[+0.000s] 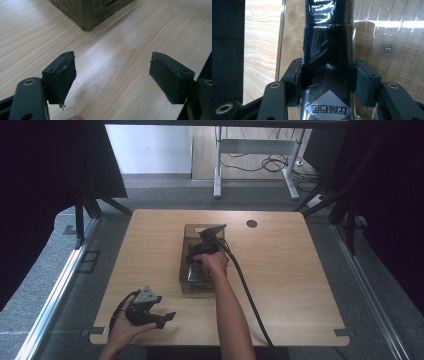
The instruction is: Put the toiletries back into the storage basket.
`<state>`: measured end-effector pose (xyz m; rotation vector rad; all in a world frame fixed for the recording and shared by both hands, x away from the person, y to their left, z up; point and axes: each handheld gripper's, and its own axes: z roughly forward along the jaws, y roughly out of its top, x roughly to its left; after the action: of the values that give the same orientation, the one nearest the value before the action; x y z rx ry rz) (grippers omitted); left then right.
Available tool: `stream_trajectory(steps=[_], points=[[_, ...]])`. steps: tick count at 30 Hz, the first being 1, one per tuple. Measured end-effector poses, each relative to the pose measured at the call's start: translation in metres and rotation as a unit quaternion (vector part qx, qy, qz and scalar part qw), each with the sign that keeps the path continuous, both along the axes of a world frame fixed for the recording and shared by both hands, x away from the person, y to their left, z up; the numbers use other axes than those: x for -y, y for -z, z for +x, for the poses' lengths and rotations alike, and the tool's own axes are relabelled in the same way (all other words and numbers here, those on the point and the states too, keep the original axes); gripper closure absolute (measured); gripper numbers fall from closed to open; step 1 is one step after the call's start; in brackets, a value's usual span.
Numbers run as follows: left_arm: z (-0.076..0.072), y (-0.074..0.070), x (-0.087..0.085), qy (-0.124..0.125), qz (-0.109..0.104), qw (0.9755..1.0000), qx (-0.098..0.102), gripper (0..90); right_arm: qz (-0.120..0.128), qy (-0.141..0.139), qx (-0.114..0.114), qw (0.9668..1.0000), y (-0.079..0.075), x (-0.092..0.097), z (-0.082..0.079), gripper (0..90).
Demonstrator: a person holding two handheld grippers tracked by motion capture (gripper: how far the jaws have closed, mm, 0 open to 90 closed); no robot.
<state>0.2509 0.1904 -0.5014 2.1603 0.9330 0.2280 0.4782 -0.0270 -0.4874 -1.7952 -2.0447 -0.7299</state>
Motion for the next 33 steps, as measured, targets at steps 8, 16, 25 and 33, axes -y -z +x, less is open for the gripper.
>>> stream_trajectory(steps=[8, 16, 25, 33], points=[[0.001, 0.001, 0.000, 0.000, 0.000, 1.0000, -0.002, 21.7, -0.002, 0.001, -0.007, 1.0000, 0.007, -0.003, 0.001, 46.7], [0.001, 0.001, 0.000, -0.003, -0.001, 1.0000, 0.000, 21.7, 0.000, 0.003, -0.011, 0.9999, 0.011, -0.003, 0.000, 46.4], [0.001, 0.002, 0.000, -0.001, 0.001, 1.0000, -0.001, 21.7, -0.017, -0.002, -0.016, 0.9997, 0.016, -0.005, -0.001, 41.6], [0.001, 0.002, 0.002, 0.001, 0.003, 1.0000, -0.001, 21.7, -0.020, -0.007, -0.008, 0.9997, 0.001, -0.001, -0.001, 40.5]])
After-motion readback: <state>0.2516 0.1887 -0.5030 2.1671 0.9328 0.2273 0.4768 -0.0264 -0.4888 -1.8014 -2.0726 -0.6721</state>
